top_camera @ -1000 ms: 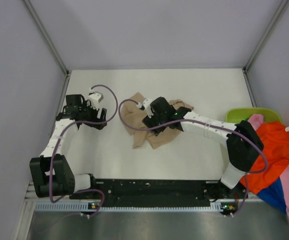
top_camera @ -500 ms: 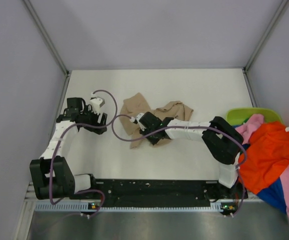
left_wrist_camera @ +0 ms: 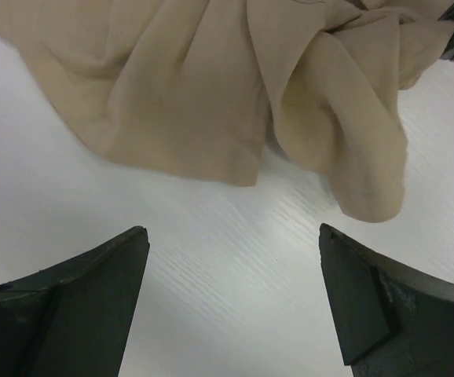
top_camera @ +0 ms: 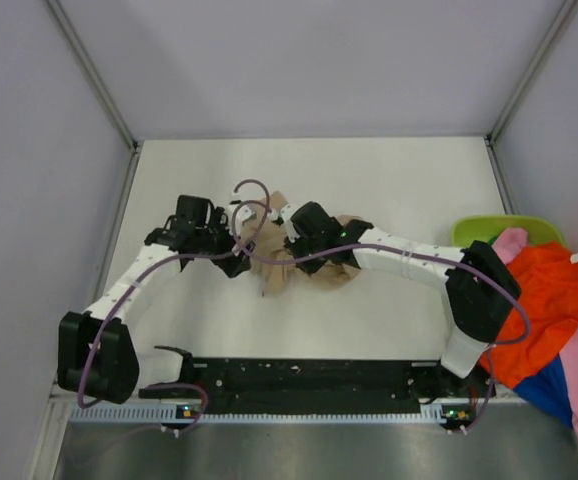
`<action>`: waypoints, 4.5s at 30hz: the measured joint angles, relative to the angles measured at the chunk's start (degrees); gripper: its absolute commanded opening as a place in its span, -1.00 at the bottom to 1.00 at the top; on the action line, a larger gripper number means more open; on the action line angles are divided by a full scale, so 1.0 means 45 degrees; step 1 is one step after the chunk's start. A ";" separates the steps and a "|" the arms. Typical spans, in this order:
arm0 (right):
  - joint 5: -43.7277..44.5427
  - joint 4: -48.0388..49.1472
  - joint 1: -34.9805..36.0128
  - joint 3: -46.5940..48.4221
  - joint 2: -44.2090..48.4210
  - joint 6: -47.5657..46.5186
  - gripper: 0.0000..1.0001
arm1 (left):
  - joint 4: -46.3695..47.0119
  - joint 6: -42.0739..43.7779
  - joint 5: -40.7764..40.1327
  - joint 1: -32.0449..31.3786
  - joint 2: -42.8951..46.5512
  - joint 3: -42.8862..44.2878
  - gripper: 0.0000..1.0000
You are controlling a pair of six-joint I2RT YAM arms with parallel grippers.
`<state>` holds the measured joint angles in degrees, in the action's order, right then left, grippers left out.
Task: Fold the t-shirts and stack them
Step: Flatten out the tshirt
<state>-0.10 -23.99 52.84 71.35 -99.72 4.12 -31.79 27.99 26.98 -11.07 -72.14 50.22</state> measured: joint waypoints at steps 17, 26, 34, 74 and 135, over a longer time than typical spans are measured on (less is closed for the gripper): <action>-0.0835 0.0369 -0.2958 -0.1865 0.2531 0.1923 -1.00 | 0.3138 0.0534 -0.2968 -0.5173 -0.5357 0.0937 -1.00; -0.0549 0.0126 -0.4095 -0.1491 0.4143 0.1647 -1.00 | 0.2973 0.0563 -0.4401 -0.4226 -0.3905 0.1394 -1.00; -0.0549 -0.0447 -0.4114 0.1588 0.4226 0.0500 -1.00 | 0.1326 0.0442 -0.4818 -0.1379 -0.0651 0.4532 -1.00; 0.5731 -0.0583 -0.0466 -0.3201 0.4736 0.4697 0.41 | -0.2866 -0.0675 -0.4046 -0.0559 0.1851 0.5561 -1.00; -0.1078 0.1807 -0.4862 -0.2909 0.5289 0.4299 -1.00 | -0.2016 0.9214 -0.4556 0.1783 0.1166 -0.3536 0.48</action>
<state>-4.95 -15.86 30.96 58.26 -75.92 23.46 -40.86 69.45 6.48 -3.05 -66.89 34.30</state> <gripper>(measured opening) 0.007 0.775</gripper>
